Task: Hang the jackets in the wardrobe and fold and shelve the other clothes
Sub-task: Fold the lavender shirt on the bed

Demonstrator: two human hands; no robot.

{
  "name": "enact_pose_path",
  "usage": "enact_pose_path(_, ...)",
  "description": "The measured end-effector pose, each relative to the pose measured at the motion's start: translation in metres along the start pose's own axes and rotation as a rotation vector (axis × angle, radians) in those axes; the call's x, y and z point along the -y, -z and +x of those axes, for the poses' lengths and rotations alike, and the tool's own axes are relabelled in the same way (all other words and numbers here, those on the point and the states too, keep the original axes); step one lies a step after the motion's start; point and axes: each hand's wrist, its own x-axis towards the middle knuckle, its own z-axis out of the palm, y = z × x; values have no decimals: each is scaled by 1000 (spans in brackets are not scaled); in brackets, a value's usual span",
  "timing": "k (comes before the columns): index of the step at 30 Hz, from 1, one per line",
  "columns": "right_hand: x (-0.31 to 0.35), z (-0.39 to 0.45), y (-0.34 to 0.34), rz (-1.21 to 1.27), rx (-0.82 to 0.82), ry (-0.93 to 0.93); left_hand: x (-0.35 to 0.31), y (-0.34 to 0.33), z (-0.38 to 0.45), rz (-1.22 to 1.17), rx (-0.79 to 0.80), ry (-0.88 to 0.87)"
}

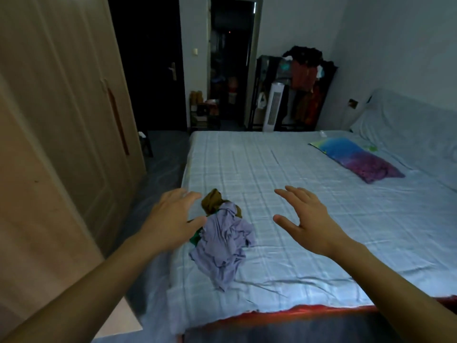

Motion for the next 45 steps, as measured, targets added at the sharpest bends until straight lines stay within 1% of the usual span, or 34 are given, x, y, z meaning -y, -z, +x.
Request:
enact_pose_path(4, -57, 0, -1, 64, -3, 22, -39, -32, 25, -8, 11, 29)
enact_pose_path(7, -95, 3, -11, 116, 42, 23, -69, -65, 32, -12, 31, 62)
enact_pose_path(11, -123, 10, -35, 180, 98, 28, -84, -101, 27, -17, 68, 108)
enact_pose_path(17, -136, 23, -86, 255, 193, 48, -58, -131, 22, -27, 84, 231)
enact_pose_path(21, -132, 41, -125, 310, 243, 64, -32, -158, 30, -40, 140, 328)
enact_pose_path(24, -124, 57, -155, 265, 302, 80, -14, -183, 42, -71, 190, 372)
enact_pose_path(27, -116, 80, -182, 236, 364, 76, 6, -208, 54, -84, 208, 411)
enact_pose_path(32, -108, 105, -230, 172, 482, 115, 48, -254, 58, -143, 297, 517)
enact_pose_path(34, -106, 111, -249, 172, 520, 118, 61, -267, 58, -160, 310, 546)
enact_pose_path(37, -106, 114, -279, 199, 595, 116, 72, -282, 57, -185, 334, 581)
enact_pose_path(40, -108, 114, -310, 243, 724, 93, 78, -304, 54, -227, 367, 603)
enact_pose_path(43, -120, 115, -340, 261, 833, 75, 84, -326, 51, -212, 411, 606)
enact_pose_path(45, -126, 115, -354, 243, 869, 45, 88, -336, 49, -191, 408, 612)
